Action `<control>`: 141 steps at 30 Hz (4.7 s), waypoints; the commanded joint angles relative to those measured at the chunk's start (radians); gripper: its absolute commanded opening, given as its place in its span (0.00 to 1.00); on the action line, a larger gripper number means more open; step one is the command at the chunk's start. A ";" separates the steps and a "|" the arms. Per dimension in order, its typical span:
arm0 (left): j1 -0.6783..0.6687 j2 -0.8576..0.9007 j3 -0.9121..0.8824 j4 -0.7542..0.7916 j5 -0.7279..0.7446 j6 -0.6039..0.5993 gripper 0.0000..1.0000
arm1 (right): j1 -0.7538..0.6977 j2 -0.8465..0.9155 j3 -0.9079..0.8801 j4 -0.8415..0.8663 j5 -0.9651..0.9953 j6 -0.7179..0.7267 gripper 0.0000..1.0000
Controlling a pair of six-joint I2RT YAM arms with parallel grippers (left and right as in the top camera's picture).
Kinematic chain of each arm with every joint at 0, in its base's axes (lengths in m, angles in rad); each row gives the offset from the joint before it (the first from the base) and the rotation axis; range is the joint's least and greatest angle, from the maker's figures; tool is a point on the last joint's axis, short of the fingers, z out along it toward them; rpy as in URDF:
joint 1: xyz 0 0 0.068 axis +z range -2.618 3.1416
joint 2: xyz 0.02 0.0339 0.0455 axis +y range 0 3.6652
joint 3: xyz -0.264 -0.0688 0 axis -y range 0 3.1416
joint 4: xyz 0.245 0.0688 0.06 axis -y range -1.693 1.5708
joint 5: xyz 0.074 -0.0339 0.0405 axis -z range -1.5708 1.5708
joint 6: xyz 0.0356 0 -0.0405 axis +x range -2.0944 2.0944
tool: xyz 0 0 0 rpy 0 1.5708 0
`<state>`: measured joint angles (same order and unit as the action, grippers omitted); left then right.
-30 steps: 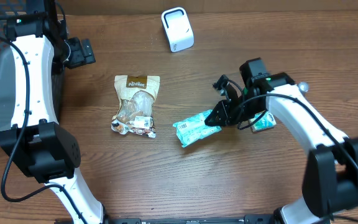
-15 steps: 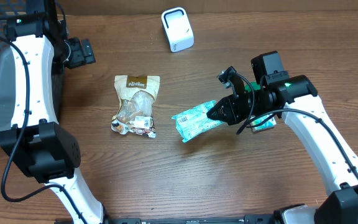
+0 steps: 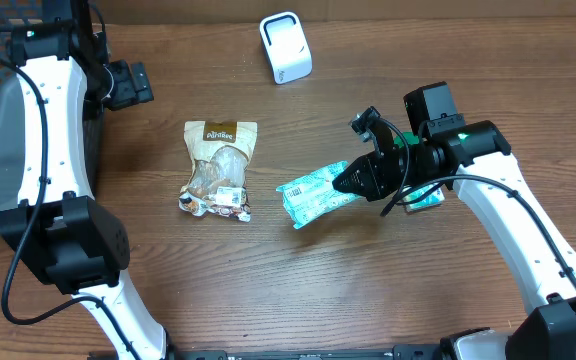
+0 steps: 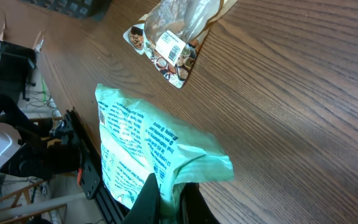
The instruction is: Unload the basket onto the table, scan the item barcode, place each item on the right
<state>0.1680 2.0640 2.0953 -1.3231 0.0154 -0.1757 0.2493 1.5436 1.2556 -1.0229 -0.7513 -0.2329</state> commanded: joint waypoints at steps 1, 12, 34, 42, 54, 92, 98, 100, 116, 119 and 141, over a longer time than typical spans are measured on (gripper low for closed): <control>0.001 0.001 0.020 0.000 0.004 0.019 1.00 | 0.002 -0.016 0.023 0.003 -0.021 -0.008 0.04; 0.001 0.001 0.020 0.000 0.004 0.019 1.00 | 0.002 -0.016 0.023 0.003 -0.021 -0.008 0.04; 0.000 0.001 0.020 0.000 0.004 0.019 1.00 | 0.002 -0.016 0.023 0.003 -0.021 -0.008 0.04; 0.000 0.001 0.020 0.000 0.004 0.019 1.00 | 0.002 -0.016 0.023 0.003 -0.021 -0.008 0.04; 0.000 0.001 0.020 0.000 0.004 0.019 1.00 | 0.002 -0.016 0.023 0.003 -0.021 -0.008 0.04; 0.000 0.001 0.020 0.000 0.004 0.019 0.99 | 0.174 0.022 0.135 0.014 0.136 0.117 0.03; 0.000 0.001 0.020 0.000 0.004 0.019 0.99 | 0.174 0.022 0.449 -0.144 0.364 0.122 0.03; 0.000 0.001 0.020 0.000 0.003 0.019 0.99 | 0.174 0.022 0.513 -0.158 0.443 0.122 0.04; 0.000 0.001 0.020 0.000 0.004 0.019 1.00 | 0.192 0.214 0.542 0.224 0.821 -0.204 0.04; 0.000 0.001 0.020 0.000 0.004 0.019 1.00 | 0.214 0.278 0.542 0.330 0.939 -0.274 0.04; 0.000 0.001 0.020 0.000 0.004 0.019 1.00 | 0.320 0.790 0.542 1.441 1.559 -0.954 0.04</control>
<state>0.1680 2.0640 2.0953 -1.3228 0.0154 -0.1757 0.5701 2.3020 1.7756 0.3683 0.7410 -1.0882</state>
